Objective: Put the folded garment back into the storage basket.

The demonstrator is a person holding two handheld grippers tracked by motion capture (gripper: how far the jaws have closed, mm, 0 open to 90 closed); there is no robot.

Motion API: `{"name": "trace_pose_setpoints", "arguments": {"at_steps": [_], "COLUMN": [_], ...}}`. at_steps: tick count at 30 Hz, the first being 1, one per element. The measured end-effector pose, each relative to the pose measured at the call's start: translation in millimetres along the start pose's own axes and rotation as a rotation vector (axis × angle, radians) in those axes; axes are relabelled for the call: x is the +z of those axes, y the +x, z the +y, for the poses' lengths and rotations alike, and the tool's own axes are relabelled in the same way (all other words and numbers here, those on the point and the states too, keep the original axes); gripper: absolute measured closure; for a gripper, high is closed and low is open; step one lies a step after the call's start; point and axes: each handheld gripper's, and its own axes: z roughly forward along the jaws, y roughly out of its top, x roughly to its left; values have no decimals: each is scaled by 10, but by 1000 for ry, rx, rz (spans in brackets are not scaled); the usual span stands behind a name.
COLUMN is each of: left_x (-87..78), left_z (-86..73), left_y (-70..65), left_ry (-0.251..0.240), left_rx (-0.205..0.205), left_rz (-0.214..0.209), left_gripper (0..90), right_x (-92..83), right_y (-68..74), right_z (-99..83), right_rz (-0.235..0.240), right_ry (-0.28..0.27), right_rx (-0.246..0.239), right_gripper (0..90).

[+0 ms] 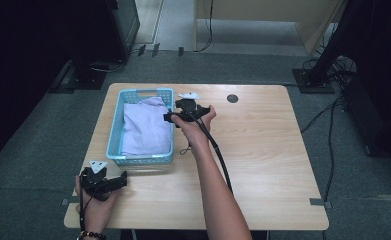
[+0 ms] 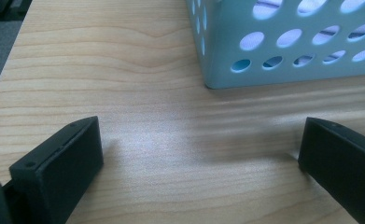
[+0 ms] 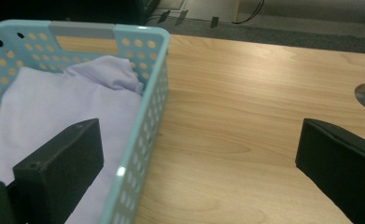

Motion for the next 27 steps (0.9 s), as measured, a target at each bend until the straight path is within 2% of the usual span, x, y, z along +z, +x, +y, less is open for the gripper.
{"name": "trace_pose_setpoints", "arguments": {"at_steps": [4, 9, 15, 19, 27], "left_x": [0, 0, 1, 1, 0], "left_z": [0, 0, 0, 0, 0], "left_y": [-1, -1, -1, -1, -1], "left_ry": [-1, -1, -1, -1, -1], "left_rx": [-1, -1, -1, -1, -1], "left_rz": [0, 0, 0, 0, 0], "left_gripper": [0, 0, 0, 0, 0], "right_x": [35, 69, 111, 189, 265], "right_y": [-150, -259, -351, -458, -515], "right_z": [-140, -261, -406, -576, -773], "right_rz": [-17, -35, -54, -80, -96], "right_ry": [10, 19, 24, 51, 76], "right_rx": [12, 26, 14, 20, 4], "right_gripper": [0, 0, 0, 0, 0]}}
